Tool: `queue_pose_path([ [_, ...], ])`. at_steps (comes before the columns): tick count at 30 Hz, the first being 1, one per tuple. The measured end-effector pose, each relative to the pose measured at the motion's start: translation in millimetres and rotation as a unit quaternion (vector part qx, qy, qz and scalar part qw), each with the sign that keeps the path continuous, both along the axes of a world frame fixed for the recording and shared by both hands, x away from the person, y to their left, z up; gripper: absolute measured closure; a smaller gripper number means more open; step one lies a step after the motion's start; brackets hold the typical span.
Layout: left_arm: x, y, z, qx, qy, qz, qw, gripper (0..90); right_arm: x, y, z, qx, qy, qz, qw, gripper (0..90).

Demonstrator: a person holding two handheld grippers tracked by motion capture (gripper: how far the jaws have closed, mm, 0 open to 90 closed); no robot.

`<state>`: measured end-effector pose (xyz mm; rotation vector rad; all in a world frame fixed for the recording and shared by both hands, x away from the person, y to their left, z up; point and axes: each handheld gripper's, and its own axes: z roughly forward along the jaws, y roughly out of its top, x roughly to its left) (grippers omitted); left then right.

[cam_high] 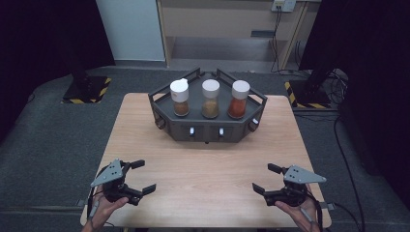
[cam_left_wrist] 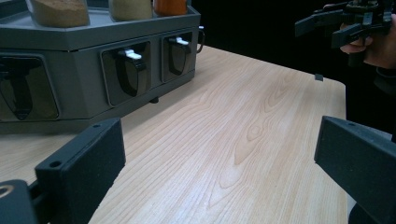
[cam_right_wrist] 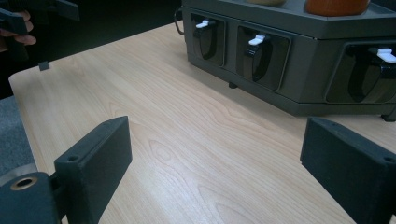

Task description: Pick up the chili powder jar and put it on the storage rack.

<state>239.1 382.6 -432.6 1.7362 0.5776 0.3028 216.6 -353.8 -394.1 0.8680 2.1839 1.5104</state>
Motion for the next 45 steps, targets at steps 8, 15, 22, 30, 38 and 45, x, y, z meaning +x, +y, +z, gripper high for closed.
queue_pose_path([
  [8, -0.3, 0.3, -0.3, -0.001, -0.001, 0.001, 1.0, 1.0, 0.8, 0.4, -0.5, 0.0, -0.002, 0.0, 1.0, 9.3],
  [15, -1.7, 0.8, -0.6, -0.003, -0.004, 0.006, 1.0, 1.0, 0.8, -2.6, -2.6, 0.008, -0.003, -0.008, 0.9999, 9.3],
  [22, -5.8, 3.8, -2.4, -0.013, -0.013, 0.022, 0.9996, 1.3, 0.9, -3.7, -4.3, 0.012, -0.006, -0.018, 0.9998, 7.0],
  [30, -6.2, 5.3, -2.9, -0.013, -0.015, 0.029, 0.9994, 1.3, 2.3, -8.4, -7.4, 0.023, -0.013, -0.024, 0.9994, 4.8],
  [38, -6.5, 8.3, -5.4, -0.024, -0.018, 0.039, 0.9988, 0.8, 2.4, -8.3, -9.0, 0.02, -0.018, -0.032, 0.9991, 2.8],
  [45, -6.6, 9.6, -6.6, -0.028, -0.019, 0.045, 0.9984, 0.4, 2.7, -10.0, -11.0, 0.023, -0.022, -0.035, 0.9989, 2.5],
])
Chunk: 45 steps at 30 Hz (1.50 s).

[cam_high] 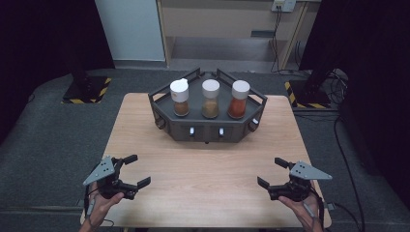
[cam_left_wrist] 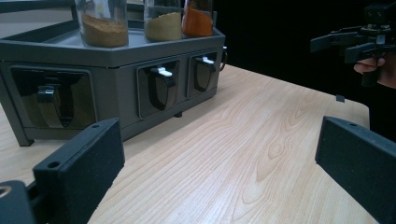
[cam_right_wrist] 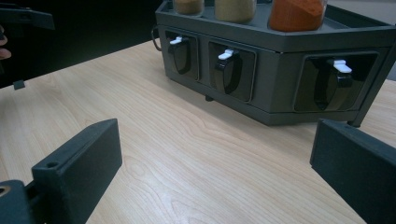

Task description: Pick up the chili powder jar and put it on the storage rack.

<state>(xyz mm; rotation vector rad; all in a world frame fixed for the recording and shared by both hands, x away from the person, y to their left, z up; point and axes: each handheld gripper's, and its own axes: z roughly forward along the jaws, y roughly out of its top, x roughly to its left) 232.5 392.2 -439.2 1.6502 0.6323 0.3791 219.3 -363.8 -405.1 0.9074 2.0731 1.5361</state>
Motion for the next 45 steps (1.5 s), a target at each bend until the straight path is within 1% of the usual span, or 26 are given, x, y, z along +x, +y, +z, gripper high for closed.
queue_pose_path([
  [16, 1.7, 0.7, -0.6, -0.002, 0.003, -0.004, 1.0, 0.2, 4.2, -2.8, -1.4, 0.006, 0.008, 0.01, 0.9999, 3.8],
  [45, 4.2, 0.4, -0.6, -0.002, 0.006, -0.014, 0.9999, 0.5, 5.3, -2.8, -1.5, 0.006, 0.01, 0.016, 0.9998, 4.1],
])
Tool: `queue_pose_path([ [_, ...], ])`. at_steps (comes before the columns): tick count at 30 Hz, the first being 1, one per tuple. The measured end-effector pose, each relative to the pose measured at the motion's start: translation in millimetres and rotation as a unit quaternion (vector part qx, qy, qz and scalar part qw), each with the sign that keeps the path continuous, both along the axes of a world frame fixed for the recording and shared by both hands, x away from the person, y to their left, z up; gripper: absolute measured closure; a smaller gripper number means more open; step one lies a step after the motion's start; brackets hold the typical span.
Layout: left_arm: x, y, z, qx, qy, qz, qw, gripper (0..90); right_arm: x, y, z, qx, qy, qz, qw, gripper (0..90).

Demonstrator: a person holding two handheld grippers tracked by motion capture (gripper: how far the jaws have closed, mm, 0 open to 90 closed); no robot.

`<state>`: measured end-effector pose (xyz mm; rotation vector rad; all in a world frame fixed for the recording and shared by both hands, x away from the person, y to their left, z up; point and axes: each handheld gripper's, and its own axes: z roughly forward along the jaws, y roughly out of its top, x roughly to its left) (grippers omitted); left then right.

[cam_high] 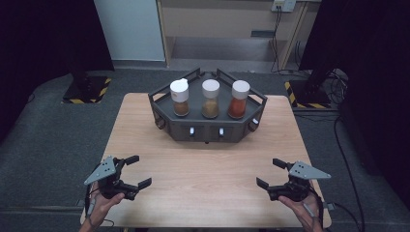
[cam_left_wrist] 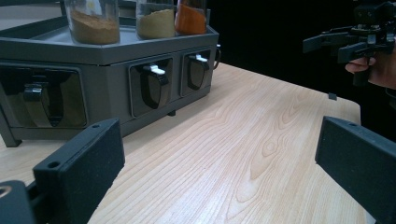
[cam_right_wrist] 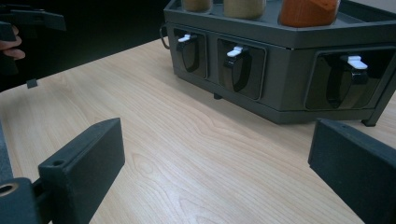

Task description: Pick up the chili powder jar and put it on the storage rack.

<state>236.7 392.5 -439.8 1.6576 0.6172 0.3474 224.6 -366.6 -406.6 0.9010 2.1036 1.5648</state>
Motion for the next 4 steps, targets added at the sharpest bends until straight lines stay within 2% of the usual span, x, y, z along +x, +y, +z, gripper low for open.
queue_pose_path([
  [4, 0.0, 0.0, 0.1, 0.0, 0.0, -0.001, 1.0, 0.5, 0.1, 0.4, 0.2, -0.001, 0.0, 0.0, 1.0, 4.1],
])
